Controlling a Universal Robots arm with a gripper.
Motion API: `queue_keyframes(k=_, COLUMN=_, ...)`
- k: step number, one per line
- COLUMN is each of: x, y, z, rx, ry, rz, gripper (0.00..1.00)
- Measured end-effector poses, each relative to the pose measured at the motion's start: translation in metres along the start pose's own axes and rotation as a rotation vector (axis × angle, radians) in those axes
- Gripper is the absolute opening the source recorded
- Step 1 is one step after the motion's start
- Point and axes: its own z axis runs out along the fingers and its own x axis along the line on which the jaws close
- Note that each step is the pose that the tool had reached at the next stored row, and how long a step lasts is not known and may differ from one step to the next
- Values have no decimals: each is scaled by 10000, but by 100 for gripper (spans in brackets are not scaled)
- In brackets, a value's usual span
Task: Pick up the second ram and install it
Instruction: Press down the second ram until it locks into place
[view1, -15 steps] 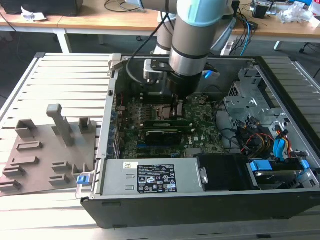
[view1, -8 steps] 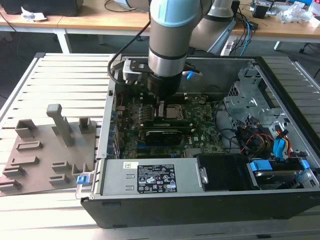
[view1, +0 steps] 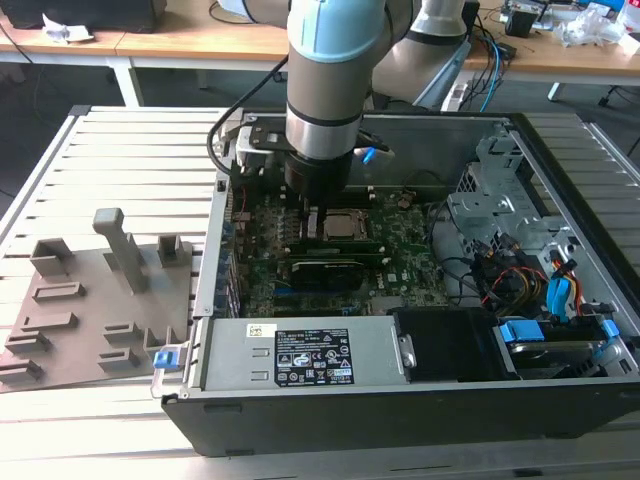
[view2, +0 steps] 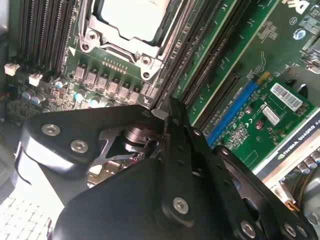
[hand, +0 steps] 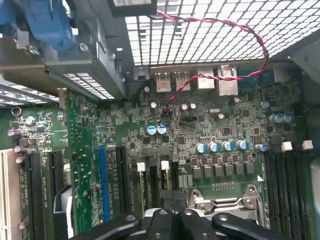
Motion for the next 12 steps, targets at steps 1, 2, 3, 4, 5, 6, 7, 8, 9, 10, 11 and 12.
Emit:
queue_keyframes(k=1, x=-4, y=-4, z=-17, rx=16, ry=-19, rz=-4, gripper=11)
queue_keyframes(k=2, x=-4, y=-22, z=-48, rx=-1, ry=-6, rz=-3, gripper=11)
queue_keyframes(k=3, x=-9, y=-77, z=-60, rx=-4, ry=-8, rz=-2, gripper=11)
queue_keyframes(k=4, x=-15, y=-151, z=-66, rx=-27, ry=-2, rz=-1, gripper=11)
queue_keyframes(k=5, x=-20, y=-223, z=-69, rx=-48, ry=0, rz=-2, gripper=11)
queue_keyframes(k=6, x=-24, y=-266, z=-70, rx=-61, ry=0, rz=1, gripper=11)
queue_keyframes(k=7, x=-28, y=-309, z=-72, rx=-73, ry=1, rz=2, gripper=11)
queue_keyframes(k=8, x=-33, y=-381, z=-75, rx=-93, ry=3, rz=2, gripper=11)
queue_keyframes(k=9, x=-36, y=-412, z=-84, rx=-96, ry=5, rz=2, gripper=11)
queue_keyframes(k=10, x=-46, y=-411, z=-191, rx=-95, ry=3, rz=2, gripper=11)
queue_keyframes(k=11, x=-51, y=-408, z=-264, rx=-95, ry=3, rz=1, gripper=11)
queue_keyframes(k=12, x=-55, y=-403, z=-361, rx=-95, ry=3, rz=2, gripper=11)
